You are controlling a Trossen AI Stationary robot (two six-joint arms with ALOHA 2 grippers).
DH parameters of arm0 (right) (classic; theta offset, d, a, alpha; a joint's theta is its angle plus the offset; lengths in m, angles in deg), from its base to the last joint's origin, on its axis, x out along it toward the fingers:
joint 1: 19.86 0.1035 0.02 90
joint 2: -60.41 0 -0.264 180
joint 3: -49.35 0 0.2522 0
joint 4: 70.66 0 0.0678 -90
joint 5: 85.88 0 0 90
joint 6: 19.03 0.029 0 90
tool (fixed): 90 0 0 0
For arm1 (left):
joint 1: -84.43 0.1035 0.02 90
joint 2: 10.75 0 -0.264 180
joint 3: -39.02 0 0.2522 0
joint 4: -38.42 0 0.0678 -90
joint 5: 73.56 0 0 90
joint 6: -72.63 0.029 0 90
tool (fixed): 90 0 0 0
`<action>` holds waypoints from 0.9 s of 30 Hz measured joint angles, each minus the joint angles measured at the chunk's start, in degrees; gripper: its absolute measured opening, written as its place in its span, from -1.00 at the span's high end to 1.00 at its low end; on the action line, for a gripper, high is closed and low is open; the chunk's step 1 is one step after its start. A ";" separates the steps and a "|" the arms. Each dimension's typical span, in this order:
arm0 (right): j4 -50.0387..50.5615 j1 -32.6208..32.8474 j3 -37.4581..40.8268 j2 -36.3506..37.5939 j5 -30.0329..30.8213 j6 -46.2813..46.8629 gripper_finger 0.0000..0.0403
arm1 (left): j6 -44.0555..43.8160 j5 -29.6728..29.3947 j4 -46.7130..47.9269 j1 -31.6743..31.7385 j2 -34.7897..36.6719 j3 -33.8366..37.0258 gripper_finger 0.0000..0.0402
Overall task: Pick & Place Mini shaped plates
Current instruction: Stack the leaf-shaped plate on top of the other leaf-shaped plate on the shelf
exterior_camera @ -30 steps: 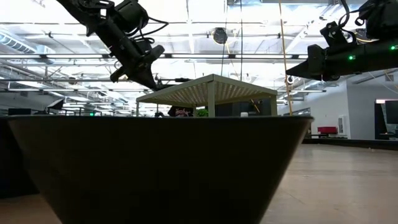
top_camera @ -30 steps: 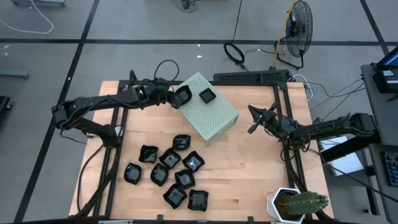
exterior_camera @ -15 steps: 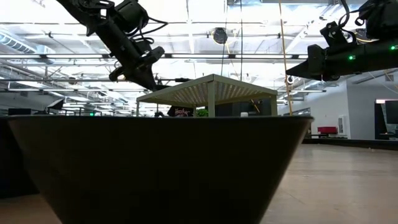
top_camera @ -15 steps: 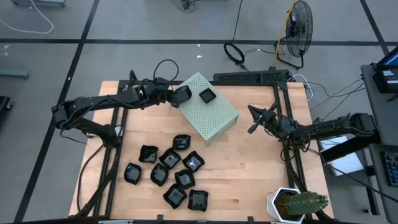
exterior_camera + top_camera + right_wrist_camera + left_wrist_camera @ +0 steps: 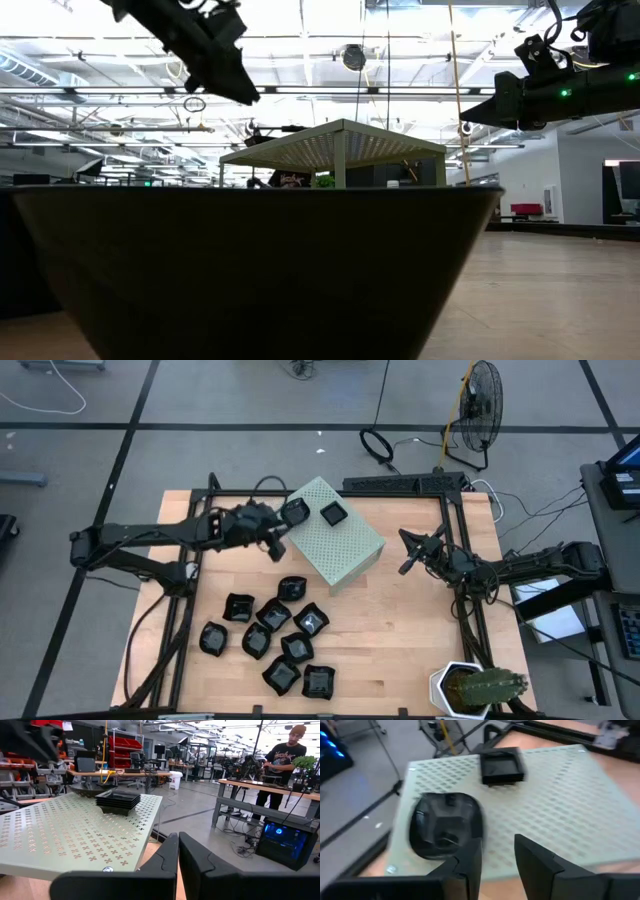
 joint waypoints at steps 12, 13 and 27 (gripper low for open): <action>-0.02 0.02 0.01 0.00 0.00 0.01 0.98 | -13.25 1.60 13.90 -14.61 -6.14 -0.04 -0.15; -0.01 0.00 0.00 0.02 0.00 0.00 0.98 | -14.33 1.62 14.79 -15.19 -7.22 -0.03 -0.17; 0.46 0.02 0.01 0.00 0.00 -0.01 0.98 | -21.73 8.33 15.47 -13.09 -22.20 0.00 -0.28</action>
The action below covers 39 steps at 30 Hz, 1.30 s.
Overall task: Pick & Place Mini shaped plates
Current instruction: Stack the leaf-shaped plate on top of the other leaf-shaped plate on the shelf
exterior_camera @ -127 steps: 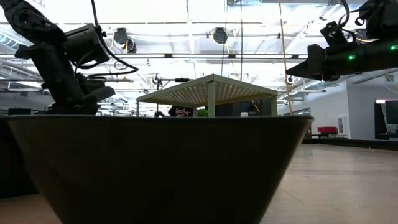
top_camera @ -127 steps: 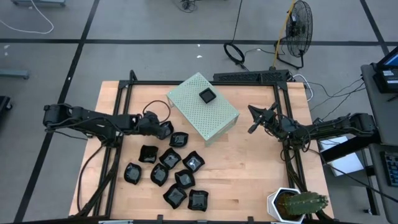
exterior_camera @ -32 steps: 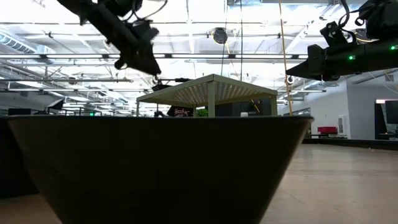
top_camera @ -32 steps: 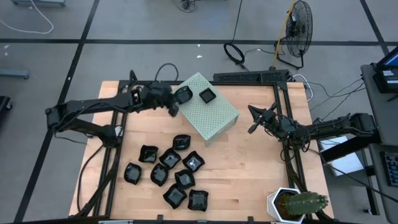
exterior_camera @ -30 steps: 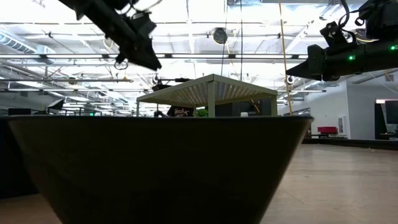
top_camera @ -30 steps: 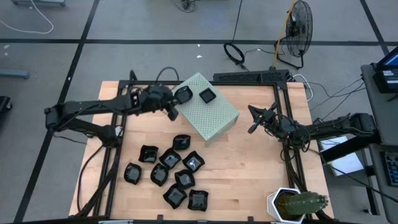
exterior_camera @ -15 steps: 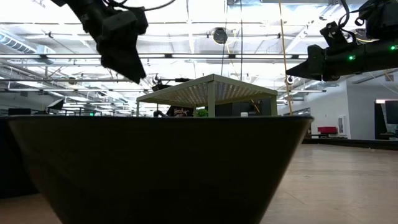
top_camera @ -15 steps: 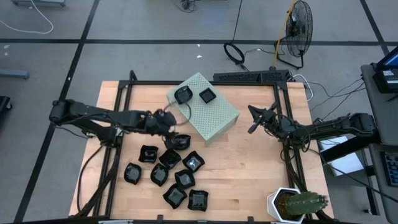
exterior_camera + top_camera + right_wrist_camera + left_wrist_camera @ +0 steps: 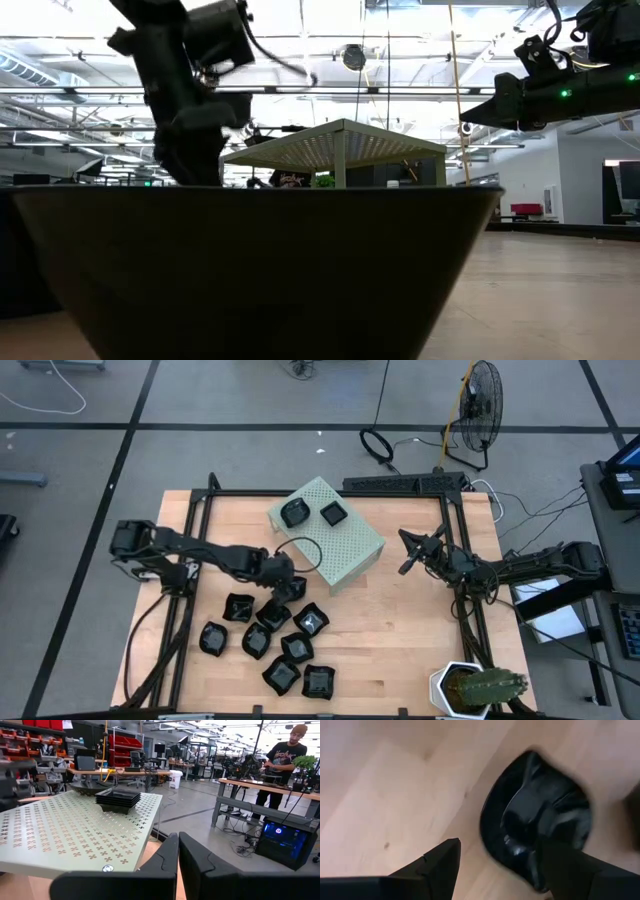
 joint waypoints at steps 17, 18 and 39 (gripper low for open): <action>-0.04 0.00 -0.01 0.00 0.00 0.02 0.98 | 3.30 1.95 -0.60 2.84 -5.11 0.00 -0.03; -0.04 -0.01 0.00 0.01 0.00 0.01 0.98 | 3.30 2.16 -0.58 2.84 -5.11 0.00 0.00; -0.04 -0.01 -0.01 0.00 0.00 0.02 0.98 | 3.76 0.46 -0.47 2.84 -4.58 0.00 0.78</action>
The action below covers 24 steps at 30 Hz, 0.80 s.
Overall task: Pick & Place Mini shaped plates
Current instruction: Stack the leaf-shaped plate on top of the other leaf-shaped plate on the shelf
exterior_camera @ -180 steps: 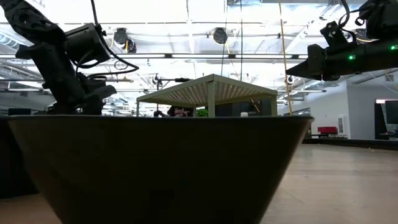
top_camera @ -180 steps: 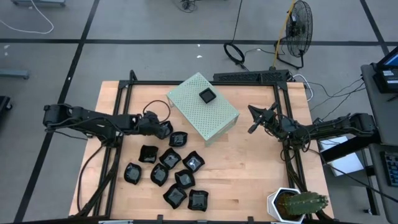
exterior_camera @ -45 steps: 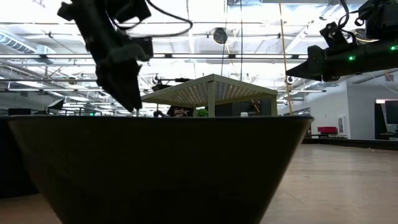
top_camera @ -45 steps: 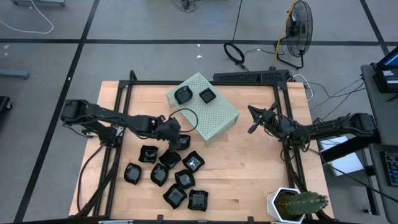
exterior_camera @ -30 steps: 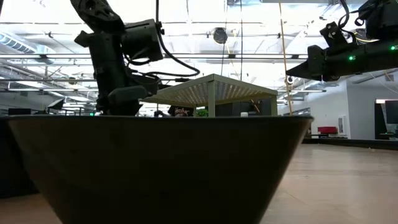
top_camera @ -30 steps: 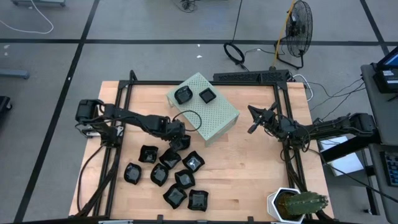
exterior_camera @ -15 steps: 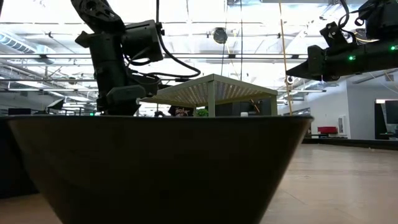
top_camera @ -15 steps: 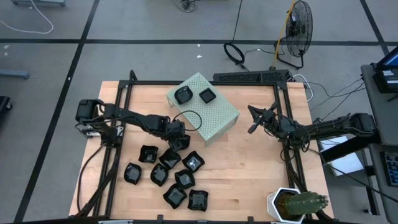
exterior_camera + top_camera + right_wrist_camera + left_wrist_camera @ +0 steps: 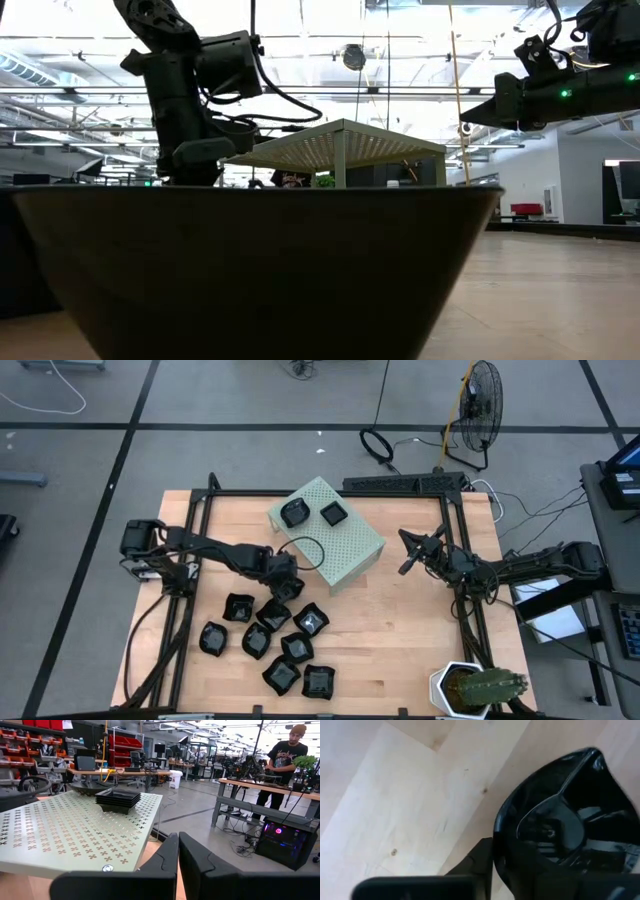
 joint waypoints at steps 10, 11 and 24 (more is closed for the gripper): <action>0.32 0.01 0.01 0.04 0.00 0.00 0.98 | 1.20 -0.08 2.14 -0.15 5.46 0.02 0.96; 0.48 -0.01 -0.01 0.01 -0.01 -0.02 0.98 | 1.03 -0.04 1.73 -0.20 6.91 -0.02 0.97; 1.25 -0.01 -0.01 -0.34 -0.05 -0.02 0.98 | 1.17 -10.92 -4.84 -6.15 28.35 -0.04 0.96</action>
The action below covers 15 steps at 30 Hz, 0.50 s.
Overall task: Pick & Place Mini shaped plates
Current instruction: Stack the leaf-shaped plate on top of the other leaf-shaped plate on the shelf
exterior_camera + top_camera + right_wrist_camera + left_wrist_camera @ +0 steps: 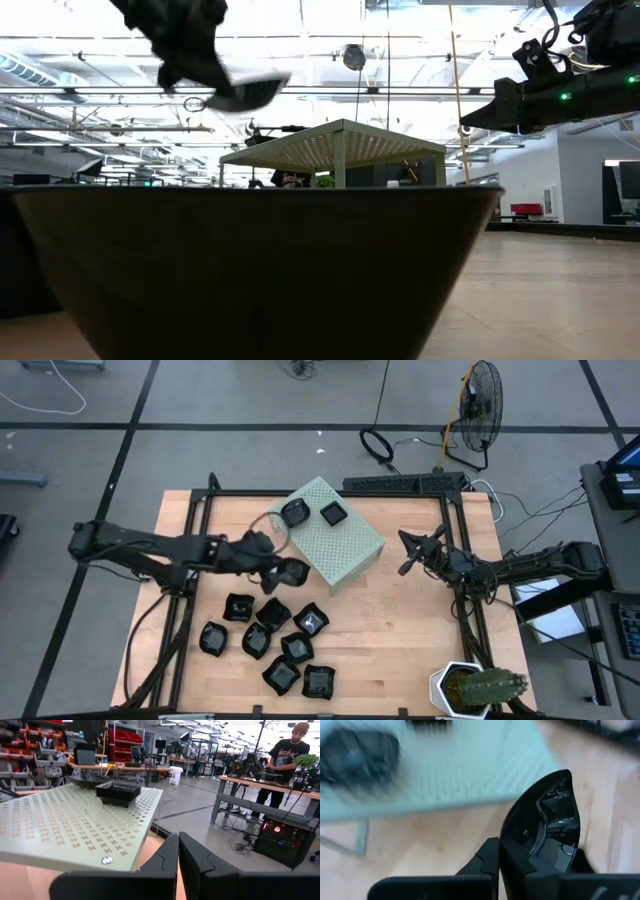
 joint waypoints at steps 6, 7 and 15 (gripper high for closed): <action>-0.01 0.01 0.02 -0.05 0.03 0.00 0.98 | 1.55 -12.04 -11.25 0.35 5.11 0.02 0.96; -0.01 0.01 -0.01 -0.09 0.01 -0.01 0.98 | 1.34 -13.81 -14.27 1.08 5.22 0.01 0.95; -0.15 0.02 0.00 -0.06 0.01 0.01 0.98 | -2.18 -21.55 -26.38 10.03 2.67 0.02 0.96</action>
